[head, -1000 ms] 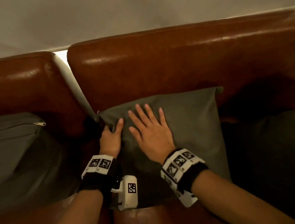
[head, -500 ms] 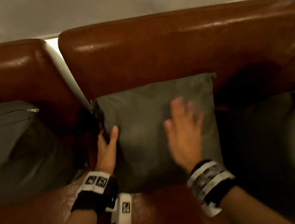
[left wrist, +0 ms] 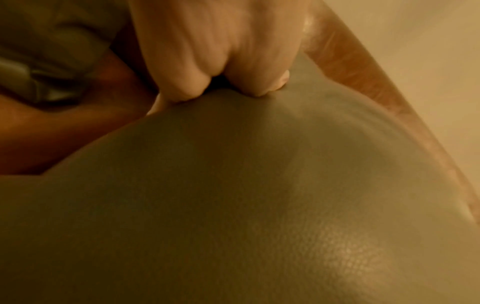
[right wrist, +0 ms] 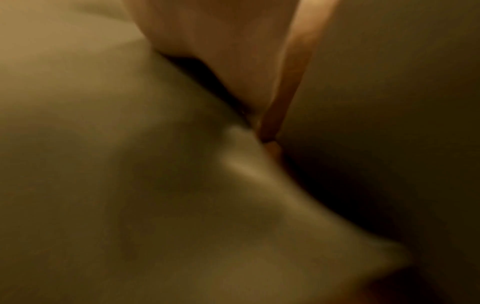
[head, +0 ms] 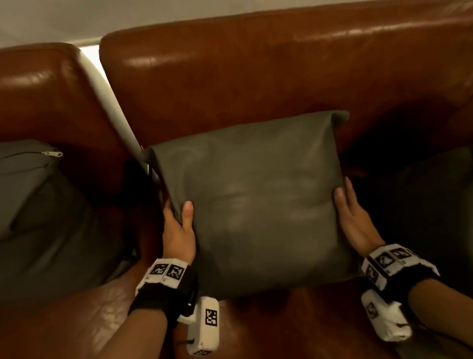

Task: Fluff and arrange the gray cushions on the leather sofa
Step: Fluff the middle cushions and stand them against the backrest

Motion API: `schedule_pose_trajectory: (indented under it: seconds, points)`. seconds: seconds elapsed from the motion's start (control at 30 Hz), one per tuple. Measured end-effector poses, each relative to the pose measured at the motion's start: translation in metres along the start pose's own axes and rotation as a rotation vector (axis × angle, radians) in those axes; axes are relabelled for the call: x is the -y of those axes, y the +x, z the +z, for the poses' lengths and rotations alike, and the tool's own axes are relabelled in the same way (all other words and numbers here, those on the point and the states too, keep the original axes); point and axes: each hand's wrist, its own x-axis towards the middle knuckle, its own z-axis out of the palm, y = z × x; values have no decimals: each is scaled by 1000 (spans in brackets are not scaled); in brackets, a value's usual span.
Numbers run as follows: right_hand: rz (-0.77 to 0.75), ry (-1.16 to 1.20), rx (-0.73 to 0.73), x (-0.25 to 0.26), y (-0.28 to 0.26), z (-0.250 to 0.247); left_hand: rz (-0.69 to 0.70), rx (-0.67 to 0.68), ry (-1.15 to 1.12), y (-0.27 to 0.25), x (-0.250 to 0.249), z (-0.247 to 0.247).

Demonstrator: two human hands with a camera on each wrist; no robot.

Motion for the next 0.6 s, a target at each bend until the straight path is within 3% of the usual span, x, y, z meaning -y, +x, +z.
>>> schedule_pose_trajectory:
  seconds: [0.13, 0.27, 0.4, 0.6]
  points:
    - [17, 385, -45, 39, -25, -4, 7, 16, -75, -6, -7, -19]
    - [-112, 374, -83, 29, -54, -9, 2, -12, -362, -22, 10, -32]
    - [-39, 478, -22, 5, -53, -1, -37, 95, -418, -32, 13, -28]
    - [-156, 562, -64, 29, -31, -8, 68, 109, -482, -26, -13, -41]
